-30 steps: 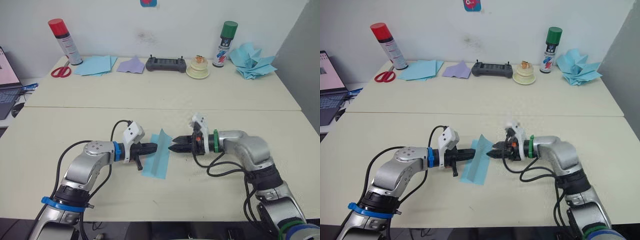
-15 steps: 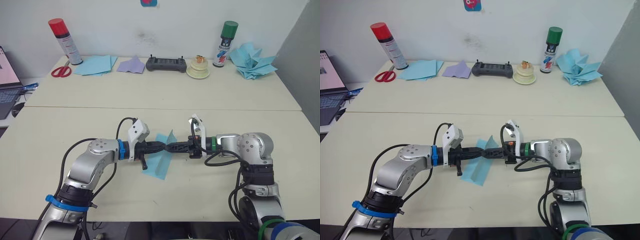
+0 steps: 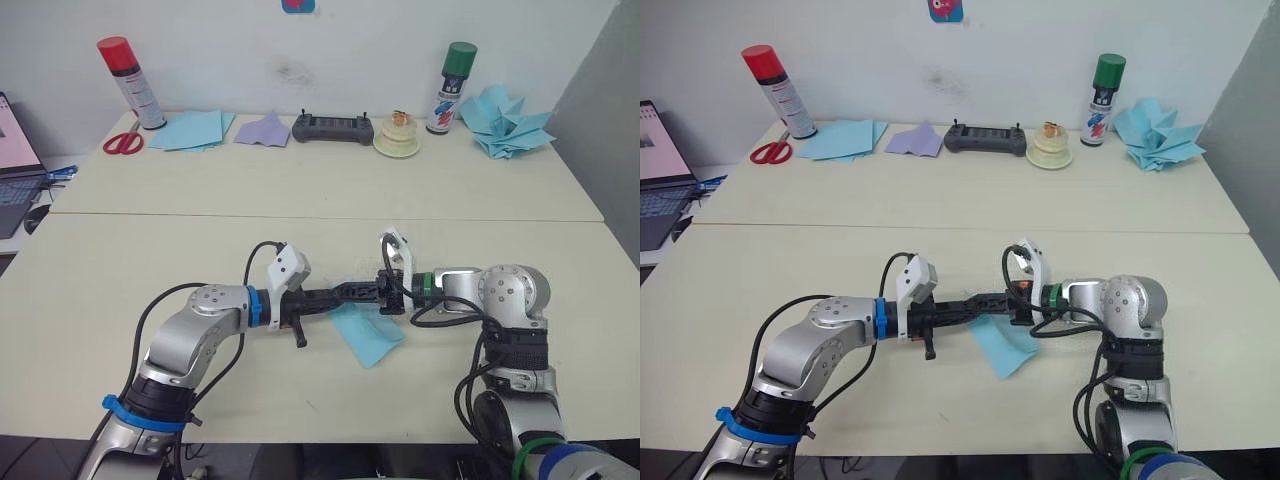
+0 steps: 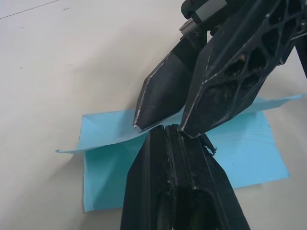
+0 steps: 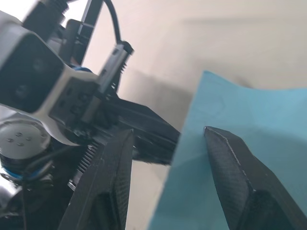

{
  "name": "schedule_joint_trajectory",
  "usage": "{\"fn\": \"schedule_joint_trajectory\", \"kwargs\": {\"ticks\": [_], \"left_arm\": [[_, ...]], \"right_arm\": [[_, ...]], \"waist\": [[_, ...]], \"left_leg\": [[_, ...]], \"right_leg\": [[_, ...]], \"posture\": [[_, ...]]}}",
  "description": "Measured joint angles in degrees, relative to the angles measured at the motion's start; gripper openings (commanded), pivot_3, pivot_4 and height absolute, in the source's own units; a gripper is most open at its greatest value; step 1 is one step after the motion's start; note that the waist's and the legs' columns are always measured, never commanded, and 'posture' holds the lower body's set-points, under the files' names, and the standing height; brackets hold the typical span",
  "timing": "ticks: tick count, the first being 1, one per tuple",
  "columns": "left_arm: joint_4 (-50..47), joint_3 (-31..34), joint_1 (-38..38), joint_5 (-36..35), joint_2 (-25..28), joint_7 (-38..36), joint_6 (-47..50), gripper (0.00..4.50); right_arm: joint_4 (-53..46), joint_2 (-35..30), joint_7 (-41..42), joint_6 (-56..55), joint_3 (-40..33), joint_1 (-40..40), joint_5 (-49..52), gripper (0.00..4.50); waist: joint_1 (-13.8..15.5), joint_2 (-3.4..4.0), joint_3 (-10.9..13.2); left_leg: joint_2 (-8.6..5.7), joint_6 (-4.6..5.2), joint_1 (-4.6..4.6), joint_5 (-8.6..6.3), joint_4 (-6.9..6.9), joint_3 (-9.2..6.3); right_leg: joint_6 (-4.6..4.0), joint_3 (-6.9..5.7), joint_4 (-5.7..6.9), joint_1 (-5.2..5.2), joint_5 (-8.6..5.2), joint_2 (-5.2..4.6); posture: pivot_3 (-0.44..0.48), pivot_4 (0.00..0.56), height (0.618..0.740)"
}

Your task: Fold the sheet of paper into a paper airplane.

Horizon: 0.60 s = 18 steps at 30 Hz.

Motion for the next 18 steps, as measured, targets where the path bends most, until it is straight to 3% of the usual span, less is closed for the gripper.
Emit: {"fn": "schedule_joint_trajectory", "kwargs": {"ticks": [10, 18], "left_arm": [[1.74, -2.60, 0.48, 2.82, 1.46, -0.46, -1.95, 0.00], [2.00, -2.59, -0.85, 1.68, -0.37, -0.58, -2.20, 0.00]], "right_arm": [[0.00, -8.06, 3.68, -2.34, 4.52, -0.06, 0.20, 2.40], [-1.28, -8.57, 4.47, -1.98, 6.15, -0.05, 2.12, 2.40]], "waist": [[0.01, 0.01, 0.01], [0.03, 0.00, 0.01]], "left_leg": [[0.00, 0.00, 0.00, 0.00, 0.00, 0.01], [0.00, 0.00, -0.01, 0.00, 0.01, 0.00]], "right_leg": [[0.01, 0.01, -0.01, 0.00, 0.00, 0.00], [0.01, 0.01, -0.01, 0.00, 0.00, 0.00]], "posture": [[0.000, 0.150, 0.740], [0.000, 0.150, 0.740]]}}
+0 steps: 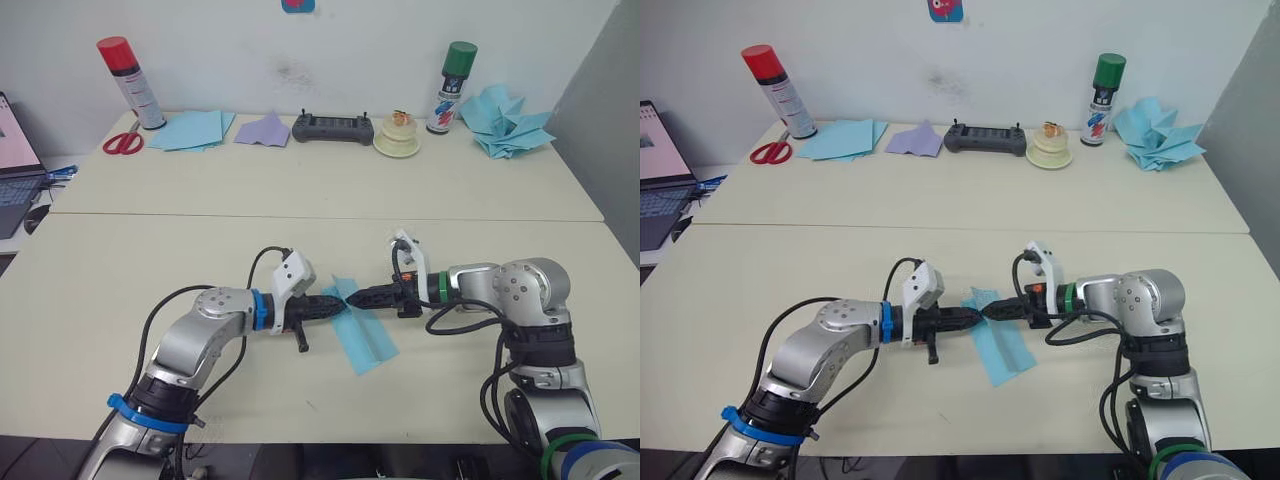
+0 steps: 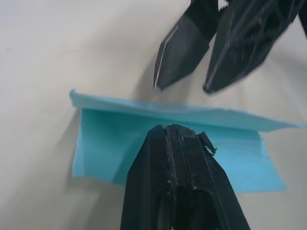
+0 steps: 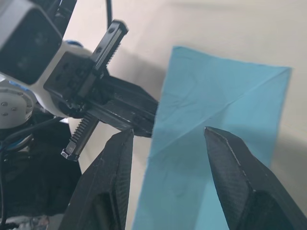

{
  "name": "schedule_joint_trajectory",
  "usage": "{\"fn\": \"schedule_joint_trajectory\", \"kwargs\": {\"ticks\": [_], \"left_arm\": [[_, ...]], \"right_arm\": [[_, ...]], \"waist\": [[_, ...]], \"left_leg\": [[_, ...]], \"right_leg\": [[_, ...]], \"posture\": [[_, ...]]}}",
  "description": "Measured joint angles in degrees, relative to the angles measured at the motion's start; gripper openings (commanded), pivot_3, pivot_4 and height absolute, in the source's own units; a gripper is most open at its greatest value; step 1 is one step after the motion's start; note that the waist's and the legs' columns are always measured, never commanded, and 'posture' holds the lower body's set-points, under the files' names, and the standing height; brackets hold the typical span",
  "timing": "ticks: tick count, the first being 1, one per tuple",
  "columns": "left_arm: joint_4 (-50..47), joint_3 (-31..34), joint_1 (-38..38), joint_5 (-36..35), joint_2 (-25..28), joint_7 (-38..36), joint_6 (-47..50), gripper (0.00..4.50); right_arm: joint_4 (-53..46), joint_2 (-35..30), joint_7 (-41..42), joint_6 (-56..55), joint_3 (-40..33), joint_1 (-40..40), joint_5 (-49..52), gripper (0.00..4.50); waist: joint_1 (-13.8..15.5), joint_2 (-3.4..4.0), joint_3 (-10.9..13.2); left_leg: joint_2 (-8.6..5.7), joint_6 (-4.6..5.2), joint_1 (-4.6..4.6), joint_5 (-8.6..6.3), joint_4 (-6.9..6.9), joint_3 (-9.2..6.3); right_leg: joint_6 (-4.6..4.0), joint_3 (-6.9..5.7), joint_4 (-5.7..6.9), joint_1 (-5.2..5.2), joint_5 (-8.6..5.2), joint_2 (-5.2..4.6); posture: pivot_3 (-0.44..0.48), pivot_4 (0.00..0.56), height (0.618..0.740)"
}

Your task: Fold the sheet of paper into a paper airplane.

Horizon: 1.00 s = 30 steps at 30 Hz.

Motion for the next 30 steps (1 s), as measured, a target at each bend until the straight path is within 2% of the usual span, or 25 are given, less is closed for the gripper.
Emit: {"fn": "schedule_joint_trajectory", "kwargs": {"ticks": [10, 20, 23, 28, 30], "left_arm": [[0.01, -0.09, -0.43, -0.40, -0.82, -0.11, 0.00, 0.00], [0.08, -0.34, -1.35, -0.20, -1.82, -0.08, -0.01, 0.00], [0.09, -1.48, -1.25, 0.99, -1.11, -0.10, -0.35, 0.00], [2.03, -3.69, 0.18, 4.54, 1.33, -0.42, -1.78, 0.00], [2.89, -4.12, 0.20, 5.68, 1.81, -0.50, -2.49, 0.00]], "right_arm": [[-0.71, -0.49, 0.00, 1.69, 0.20, 0.58, 0.34, 2.40], [-1.19, -3.00, 0.09, -0.82, 3.34, 1.27, 0.00, 2.40], [-0.91, -3.40, 0.23, -1.51, 4.02, 1.28, 0.00, 1.82], [-0.16, -4.61, 0.22, -2.23, 4.22, 1.75, -0.07, 0.07], [-0.17, -4.62, 0.18, -2.60, 4.21, 1.75, -0.07, 0.03]], "waist": [[0.01, 0.00, 0.00], [0.01, 0.00, 0.00], [0.01, 0.00, 0.00], [0.01, 0.00, 0.00], [0.01, 0.00, 0.00]], "left_leg": [[0.00, 0.00, 0.00, 0.00, 0.00, 0.00], [0.00, 0.00, 0.00, 0.00, 0.00, -0.01], [0.00, 0.00, 0.01, 0.00, 0.00, -0.01], [0.00, 0.00, 0.01, 0.00, 0.00, -0.01], [0.00, 0.00, 0.01, 0.00, 0.00, -0.01]], "right_leg": [[0.00, 0.00, 0.00, 0.00, 0.00, 0.00], [0.00, 0.00, 0.00, 0.00, 0.00, 0.01], [0.00, 0.00, 0.00, 0.00, 0.00, 0.01], [0.00, 0.00, 0.00, 0.00, 0.00, 0.01], [0.00, 0.00, 0.00, 0.00, 0.00, 0.01]], "posture": [[0.000, 0.150, 0.740], [0.000, 0.150, 0.740], [0.000, 0.150, 0.740], [0.000, 0.150, 0.740], [0.000, 0.150, 0.740]]}}
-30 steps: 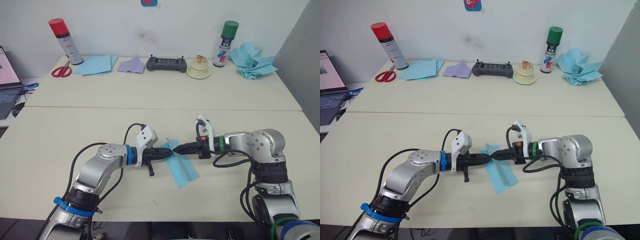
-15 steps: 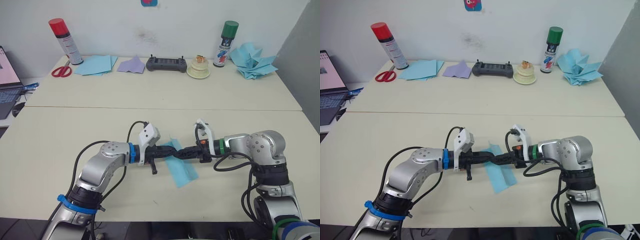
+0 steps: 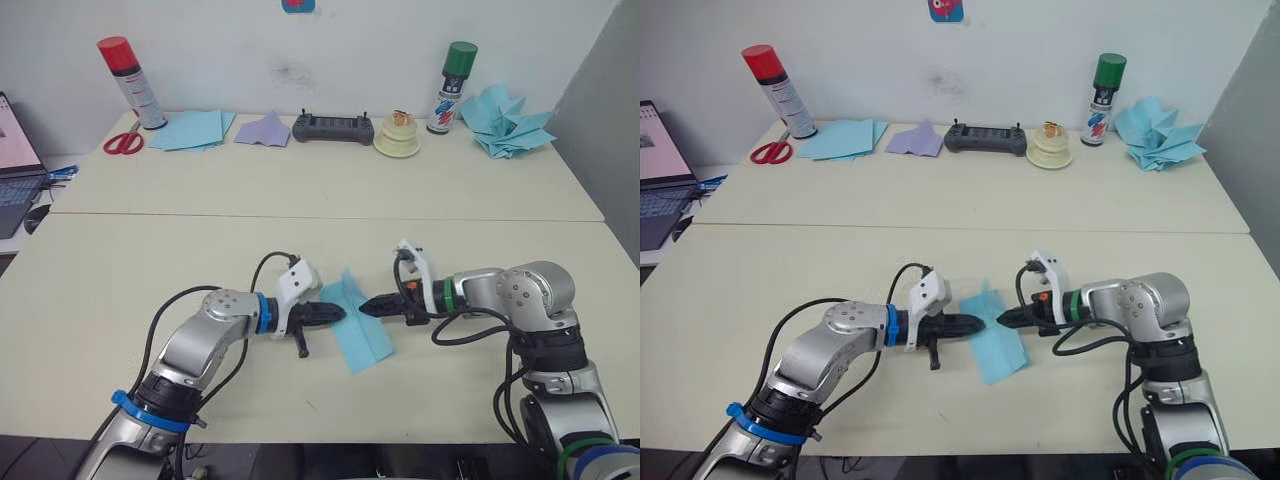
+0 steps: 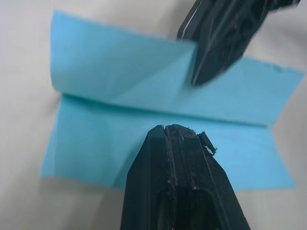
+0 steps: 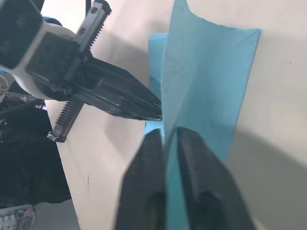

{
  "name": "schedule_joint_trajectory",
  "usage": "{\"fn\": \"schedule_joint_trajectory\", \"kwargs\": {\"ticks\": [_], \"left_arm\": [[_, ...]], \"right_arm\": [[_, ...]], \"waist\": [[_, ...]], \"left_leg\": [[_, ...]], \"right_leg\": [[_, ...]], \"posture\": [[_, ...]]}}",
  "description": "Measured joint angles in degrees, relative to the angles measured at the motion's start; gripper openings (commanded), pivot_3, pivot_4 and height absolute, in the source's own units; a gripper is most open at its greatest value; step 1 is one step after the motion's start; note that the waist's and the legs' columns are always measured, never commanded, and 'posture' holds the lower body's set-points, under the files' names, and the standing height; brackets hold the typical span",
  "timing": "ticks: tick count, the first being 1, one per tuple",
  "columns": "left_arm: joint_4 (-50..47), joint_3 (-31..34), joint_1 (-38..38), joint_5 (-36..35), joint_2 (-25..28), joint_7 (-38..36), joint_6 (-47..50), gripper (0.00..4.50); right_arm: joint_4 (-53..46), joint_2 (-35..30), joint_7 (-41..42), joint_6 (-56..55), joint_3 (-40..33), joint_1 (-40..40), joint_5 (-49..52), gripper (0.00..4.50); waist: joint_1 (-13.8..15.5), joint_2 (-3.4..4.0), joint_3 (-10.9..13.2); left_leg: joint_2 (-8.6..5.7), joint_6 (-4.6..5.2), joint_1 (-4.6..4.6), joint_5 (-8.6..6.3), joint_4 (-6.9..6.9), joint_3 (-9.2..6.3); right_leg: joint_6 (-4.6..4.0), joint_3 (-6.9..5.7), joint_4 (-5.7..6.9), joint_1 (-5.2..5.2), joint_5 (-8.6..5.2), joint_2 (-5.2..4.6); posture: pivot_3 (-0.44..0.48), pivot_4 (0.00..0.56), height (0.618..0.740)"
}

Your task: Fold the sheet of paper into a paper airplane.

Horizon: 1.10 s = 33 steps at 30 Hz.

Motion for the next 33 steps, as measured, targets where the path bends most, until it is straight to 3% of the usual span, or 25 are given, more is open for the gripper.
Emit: {"fn": "schedule_joint_trajectory", "kwargs": {"ticks": [13, 24, 33], "left_arm": [[2.68, -1.57, -0.11, 3.56, -0.70, 0.08, -5.42, 0.00], [7.51, -1.68, -2.90, 3.58, 0.41, -2.80, -8.77, 0.00], [12.09, -1.72, -5.58, 4.75, 1.14, -4.56, -12.68, 0.00]], "right_arm": [[1.15, -0.86, -0.16, -0.75, -0.51, -0.02, -0.05, 0.03], [2.23, -7.70, 1.43, -3.49, -1.96, 0.61, -0.10, 0.03], [-0.76, -9.08, 3.34, -1.10, -1.99, 4.18, 1.79, 0.03]], "waist": [[0.11, 0.00, -0.01], [0.03, 0.00, -0.01], [0.08, 0.00, -0.01]], "left_leg": [[-0.05, 0.00, 0.06, 0.00, 0.03, -0.03], [-0.04, 0.01, 0.09, 0.01, 0.03, -0.09], [-0.04, 0.01, 0.08, 0.01, 0.04, -0.11]], "right_leg": [[0.03, 0.03, 0.00, 0.15, -0.02, -0.01], [0.13, 0.03, 0.02, 0.16, -0.06, 0.04], [0.13, 0.01, 0.02, 0.16, -0.06, 0.04]], "posture": [[0.000, 0.150, 0.740], [0.000, 0.150, 0.740], [0.000, 0.150, 0.740]]}}
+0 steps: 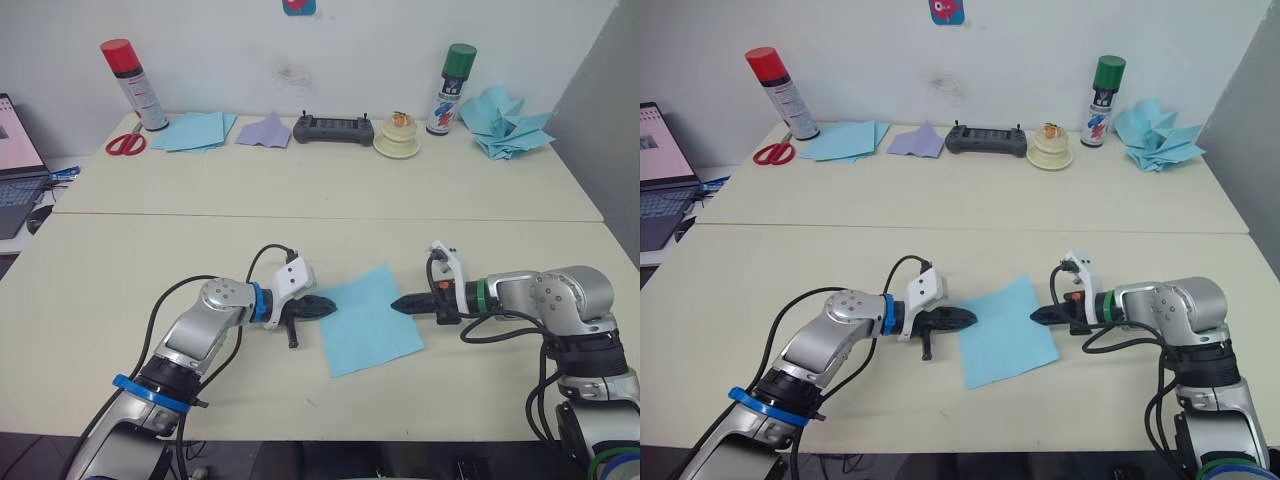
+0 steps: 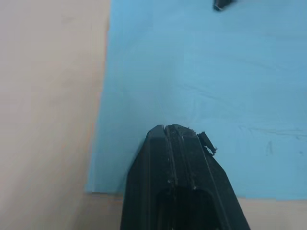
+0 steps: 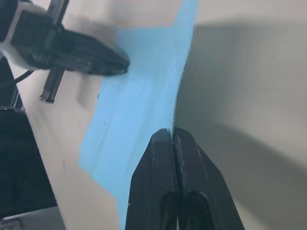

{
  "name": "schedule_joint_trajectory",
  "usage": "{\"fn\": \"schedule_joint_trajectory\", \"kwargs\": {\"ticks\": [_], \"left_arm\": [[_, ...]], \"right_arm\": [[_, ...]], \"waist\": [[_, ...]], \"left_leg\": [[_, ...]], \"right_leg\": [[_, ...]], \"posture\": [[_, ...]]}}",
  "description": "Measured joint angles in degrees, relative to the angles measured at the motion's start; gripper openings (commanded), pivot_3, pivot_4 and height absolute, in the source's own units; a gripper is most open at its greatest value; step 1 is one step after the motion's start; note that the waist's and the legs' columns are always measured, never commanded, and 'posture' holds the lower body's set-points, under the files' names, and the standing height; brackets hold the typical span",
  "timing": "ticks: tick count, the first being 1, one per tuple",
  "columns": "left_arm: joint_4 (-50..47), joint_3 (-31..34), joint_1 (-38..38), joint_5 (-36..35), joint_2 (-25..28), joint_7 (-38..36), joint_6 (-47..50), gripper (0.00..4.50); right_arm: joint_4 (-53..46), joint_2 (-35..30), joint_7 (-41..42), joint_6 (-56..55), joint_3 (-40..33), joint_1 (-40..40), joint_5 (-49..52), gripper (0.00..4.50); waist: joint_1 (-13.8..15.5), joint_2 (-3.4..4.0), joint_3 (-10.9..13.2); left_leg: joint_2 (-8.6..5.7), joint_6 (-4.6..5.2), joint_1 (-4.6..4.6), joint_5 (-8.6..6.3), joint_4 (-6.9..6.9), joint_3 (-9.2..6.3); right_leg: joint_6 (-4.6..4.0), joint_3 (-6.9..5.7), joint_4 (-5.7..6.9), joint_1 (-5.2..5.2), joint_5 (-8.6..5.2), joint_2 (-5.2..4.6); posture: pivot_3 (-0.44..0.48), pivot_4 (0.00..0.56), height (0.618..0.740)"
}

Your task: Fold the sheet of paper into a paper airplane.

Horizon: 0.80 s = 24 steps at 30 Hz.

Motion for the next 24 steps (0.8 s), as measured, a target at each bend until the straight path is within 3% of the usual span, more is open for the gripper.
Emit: {"fn": "schedule_joint_trajectory", "kwargs": {"ticks": [9, 24], "left_arm": [[1.36, 0.01, -0.97, 0.98, 0.13, -1.96, -1.16, 0.00], [1.22, -0.11, -0.99, 2.73, 0.87, -2.96, -2.91, 0.00]], "right_arm": [[-4.98, 3.44, -2.34, 5.72, -2.50, 4.47, 1.27, 0.03], [-3.96, 3.12, -3.51, 3.06, -2.42, 5.16, 0.51, 0.03]], "waist": [[0.00, 0.00, 0.00], [-0.05, 0.00, 0.00]], "left_leg": [[0.01, 0.00, 0.00, 0.00, 0.00, 0.00], [0.01, 0.00, 0.01, 0.00, -0.01, 0.00]], "right_leg": [[0.04, 0.01, 0.00, 0.00, -0.02, 0.02], [0.13, 0.03, -0.01, 0.00, -0.08, 0.03]], "posture": [[0.000, 0.150, 0.740], [0.000, 0.150, 0.740]]}}
